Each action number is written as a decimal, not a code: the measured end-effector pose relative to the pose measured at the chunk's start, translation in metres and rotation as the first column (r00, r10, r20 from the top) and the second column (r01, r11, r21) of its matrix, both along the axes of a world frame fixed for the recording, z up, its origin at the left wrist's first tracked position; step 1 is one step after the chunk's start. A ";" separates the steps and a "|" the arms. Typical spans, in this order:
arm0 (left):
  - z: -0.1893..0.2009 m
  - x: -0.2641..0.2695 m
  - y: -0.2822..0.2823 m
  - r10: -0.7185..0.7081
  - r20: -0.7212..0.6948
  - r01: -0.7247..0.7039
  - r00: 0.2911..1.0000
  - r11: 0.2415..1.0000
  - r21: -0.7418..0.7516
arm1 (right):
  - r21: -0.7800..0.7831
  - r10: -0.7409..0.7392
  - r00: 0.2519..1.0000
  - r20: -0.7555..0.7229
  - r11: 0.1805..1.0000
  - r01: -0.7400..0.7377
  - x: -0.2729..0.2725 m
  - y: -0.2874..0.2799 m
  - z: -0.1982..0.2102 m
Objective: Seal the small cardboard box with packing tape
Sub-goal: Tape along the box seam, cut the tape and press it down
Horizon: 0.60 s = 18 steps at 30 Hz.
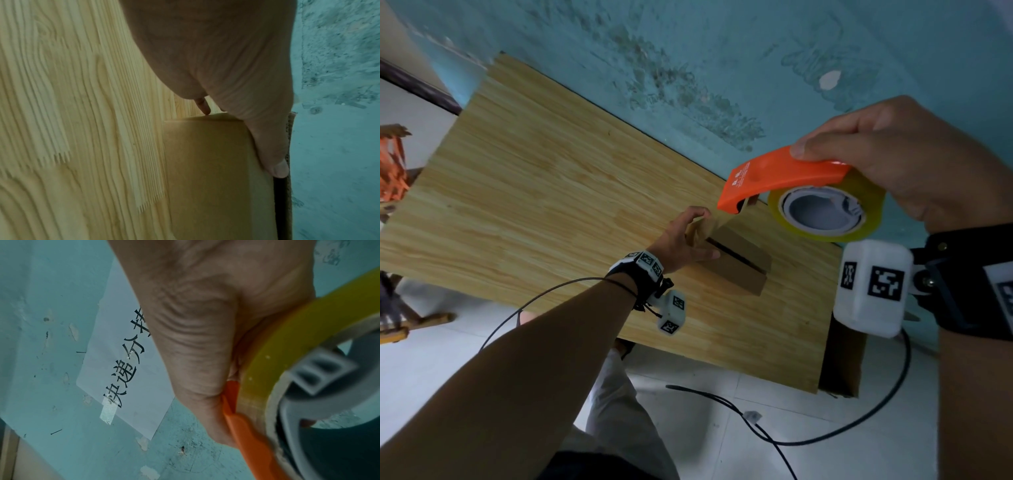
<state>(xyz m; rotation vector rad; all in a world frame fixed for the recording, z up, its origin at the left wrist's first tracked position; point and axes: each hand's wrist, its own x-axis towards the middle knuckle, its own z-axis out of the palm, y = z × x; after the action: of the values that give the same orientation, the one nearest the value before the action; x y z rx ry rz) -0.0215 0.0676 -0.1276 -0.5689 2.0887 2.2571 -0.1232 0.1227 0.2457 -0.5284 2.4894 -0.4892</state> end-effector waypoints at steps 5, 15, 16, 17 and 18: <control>0.000 0.003 0.000 -0.034 0.041 0.036 0.999 0.998 -0.048 | 0.008 0.006 1.000 -0.020 1.000 -0.006 0.001 -0.004 -0.001; 0.003 0.005 -0.001 -0.038 -0.034 0.034 0.999 0.992 -0.120 | 0.017 0.012 1.000 -0.013 1.000 -0.012 -0.004 0.001 -0.014; 0.004 0.004 -0.001 -0.046 -0.038 0.040 0.998 0.990 -0.135 | 0.025 0.012 1.000 -0.011 1.000 -0.012 -0.005 0.003 -0.016; 0.005 0.005 -0.001 -0.054 -0.041 0.047 0.998 0.988 -0.149 | 0.029 0.008 1.000 -0.010 1.000 -0.008 -0.006 0.005 -0.018; 0.005 0.005 -0.001 -0.054 -0.031 0.048 0.998 0.986 -0.159 | 0.031 0.003 1.000 -0.009 1.000 -0.003 -0.007 0.008 -0.020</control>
<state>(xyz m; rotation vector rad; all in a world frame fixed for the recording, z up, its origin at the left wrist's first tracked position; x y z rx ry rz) -0.0170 0.0661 -0.1229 -0.4775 2.2864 2.1026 -0.1305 0.1308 0.2257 -0.5235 2.4999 -0.4479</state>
